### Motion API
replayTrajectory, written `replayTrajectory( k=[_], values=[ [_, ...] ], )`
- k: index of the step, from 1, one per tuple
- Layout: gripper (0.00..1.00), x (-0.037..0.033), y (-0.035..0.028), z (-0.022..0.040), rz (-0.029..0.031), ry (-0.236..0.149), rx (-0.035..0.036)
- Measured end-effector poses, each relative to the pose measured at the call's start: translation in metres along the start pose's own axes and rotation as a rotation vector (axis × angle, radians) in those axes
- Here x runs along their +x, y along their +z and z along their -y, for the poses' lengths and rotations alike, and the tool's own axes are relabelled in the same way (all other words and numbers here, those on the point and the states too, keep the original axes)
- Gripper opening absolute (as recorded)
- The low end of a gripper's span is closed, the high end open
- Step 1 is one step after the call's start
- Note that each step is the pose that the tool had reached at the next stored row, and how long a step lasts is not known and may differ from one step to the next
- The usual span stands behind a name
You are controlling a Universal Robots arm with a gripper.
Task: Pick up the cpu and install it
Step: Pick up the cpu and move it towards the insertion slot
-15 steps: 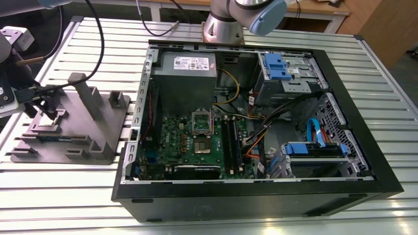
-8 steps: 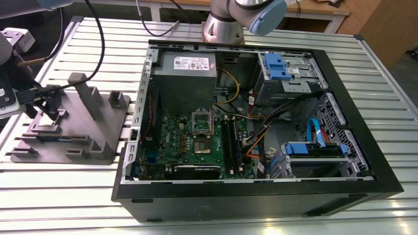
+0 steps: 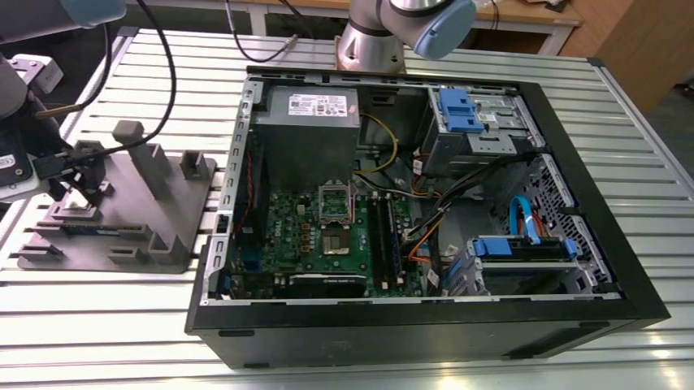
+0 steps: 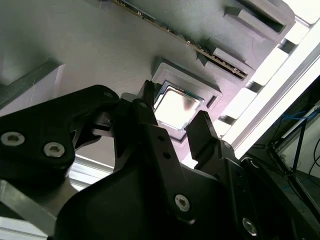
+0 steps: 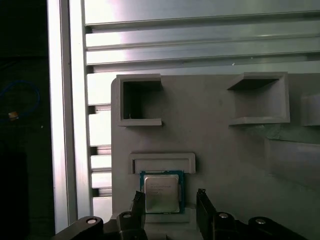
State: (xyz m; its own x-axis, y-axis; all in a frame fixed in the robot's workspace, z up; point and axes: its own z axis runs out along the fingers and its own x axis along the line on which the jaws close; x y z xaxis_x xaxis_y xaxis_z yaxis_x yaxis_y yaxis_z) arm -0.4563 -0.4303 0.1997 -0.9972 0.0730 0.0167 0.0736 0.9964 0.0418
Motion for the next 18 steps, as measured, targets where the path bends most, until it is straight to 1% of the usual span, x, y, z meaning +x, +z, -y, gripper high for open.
replayTrajectory(
  k=[5,9,18],
  values=[
    [0.53,0.0001,0.0016,-0.0015,0.0002,0.0,-0.0004],
    [0.53,0.0,0.0059,-0.002,0.0001,0.0,-0.0004],
    [0.53,0.0003,0.0073,-0.0025,0.0002,0.0,-0.0003]
  ],
)
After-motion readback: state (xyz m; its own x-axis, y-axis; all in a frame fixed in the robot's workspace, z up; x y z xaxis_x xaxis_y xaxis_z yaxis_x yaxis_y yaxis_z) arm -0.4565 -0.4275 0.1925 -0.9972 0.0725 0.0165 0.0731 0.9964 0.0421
